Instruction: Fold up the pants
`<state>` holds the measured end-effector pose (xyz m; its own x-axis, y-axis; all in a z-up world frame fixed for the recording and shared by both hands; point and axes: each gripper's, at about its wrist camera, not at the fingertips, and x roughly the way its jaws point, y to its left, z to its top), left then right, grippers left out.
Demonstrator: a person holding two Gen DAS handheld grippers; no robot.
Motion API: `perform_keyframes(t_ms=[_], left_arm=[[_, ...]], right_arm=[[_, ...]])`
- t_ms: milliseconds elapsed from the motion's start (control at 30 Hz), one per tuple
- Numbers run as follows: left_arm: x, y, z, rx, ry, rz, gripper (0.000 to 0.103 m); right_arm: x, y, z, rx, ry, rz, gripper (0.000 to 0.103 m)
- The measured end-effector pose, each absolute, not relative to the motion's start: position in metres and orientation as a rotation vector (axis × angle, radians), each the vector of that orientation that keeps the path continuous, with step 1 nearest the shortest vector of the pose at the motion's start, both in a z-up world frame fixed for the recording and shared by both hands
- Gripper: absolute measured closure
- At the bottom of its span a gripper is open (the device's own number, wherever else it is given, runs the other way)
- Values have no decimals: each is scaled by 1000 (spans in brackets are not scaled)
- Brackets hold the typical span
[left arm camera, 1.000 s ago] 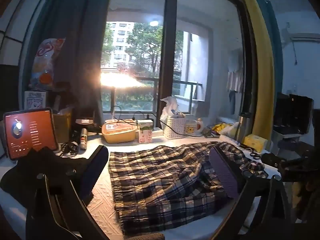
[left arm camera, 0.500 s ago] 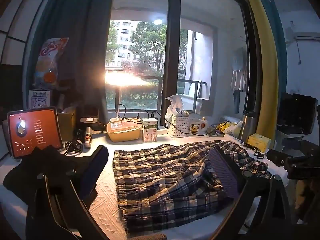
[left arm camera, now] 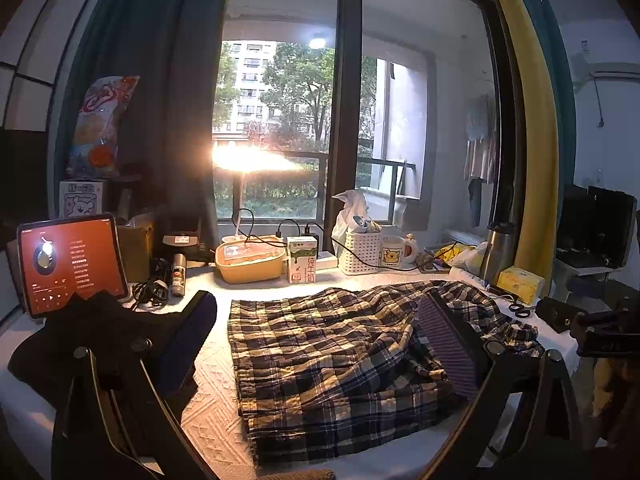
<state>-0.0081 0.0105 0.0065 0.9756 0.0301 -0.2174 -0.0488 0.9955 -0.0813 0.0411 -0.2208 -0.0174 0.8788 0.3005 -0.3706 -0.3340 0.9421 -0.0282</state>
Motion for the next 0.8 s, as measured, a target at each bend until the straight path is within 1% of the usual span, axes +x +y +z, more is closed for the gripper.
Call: perform_keyframes(t_ms=[800], left_arm=[[-8, 12, 5, -75, 227, 51, 3]], right_arm=[[40, -216, -17, -98, 370, 345, 0]])
